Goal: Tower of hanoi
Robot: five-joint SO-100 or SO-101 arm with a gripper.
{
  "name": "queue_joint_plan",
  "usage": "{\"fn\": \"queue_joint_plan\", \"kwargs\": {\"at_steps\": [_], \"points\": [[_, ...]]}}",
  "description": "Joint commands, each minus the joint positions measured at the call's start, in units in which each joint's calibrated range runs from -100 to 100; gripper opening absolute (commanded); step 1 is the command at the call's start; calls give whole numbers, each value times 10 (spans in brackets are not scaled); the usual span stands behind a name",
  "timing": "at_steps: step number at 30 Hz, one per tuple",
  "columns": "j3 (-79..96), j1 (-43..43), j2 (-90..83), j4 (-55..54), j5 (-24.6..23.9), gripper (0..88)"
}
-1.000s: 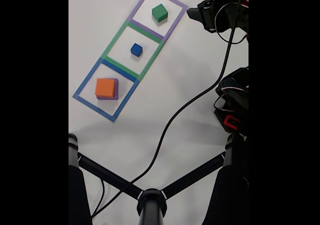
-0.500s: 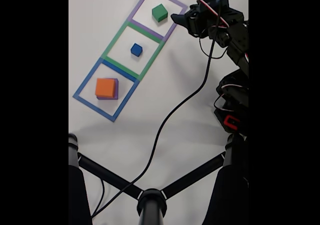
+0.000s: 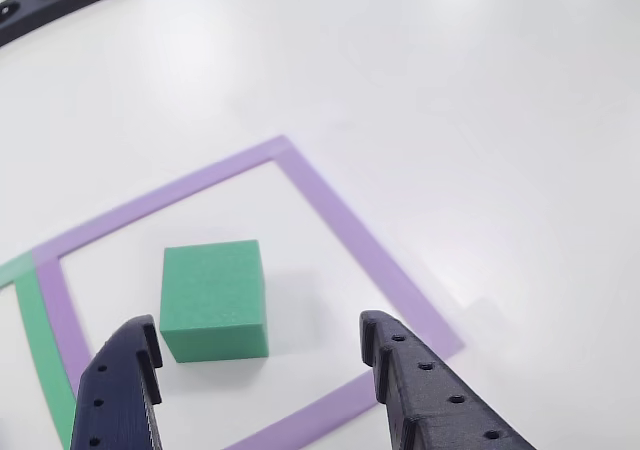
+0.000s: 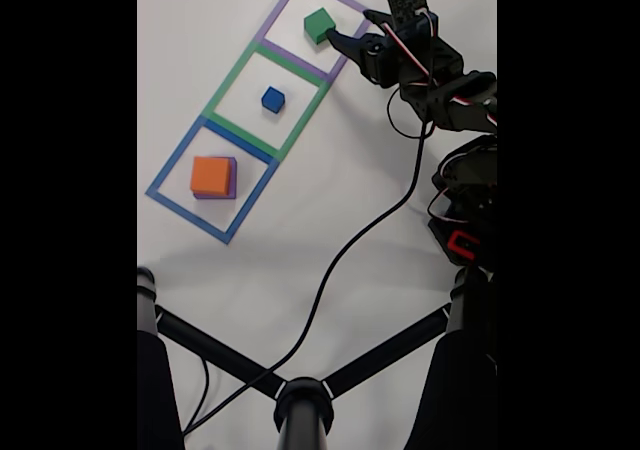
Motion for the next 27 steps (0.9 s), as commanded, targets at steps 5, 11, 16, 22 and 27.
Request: {"fn": "queue_joint_plan", "kwargs": {"at_steps": [5, 11, 16, 22, 27], "points": [[-61, -24, 136, -133, 8, 237], [-106, -19, 203, -160, 8, 260], [-132, -12, 237, -164, 8, 280], [-155, -19, 288, -199, 8, 285], [-171, -23, 323, -222, 8, 281]]}}
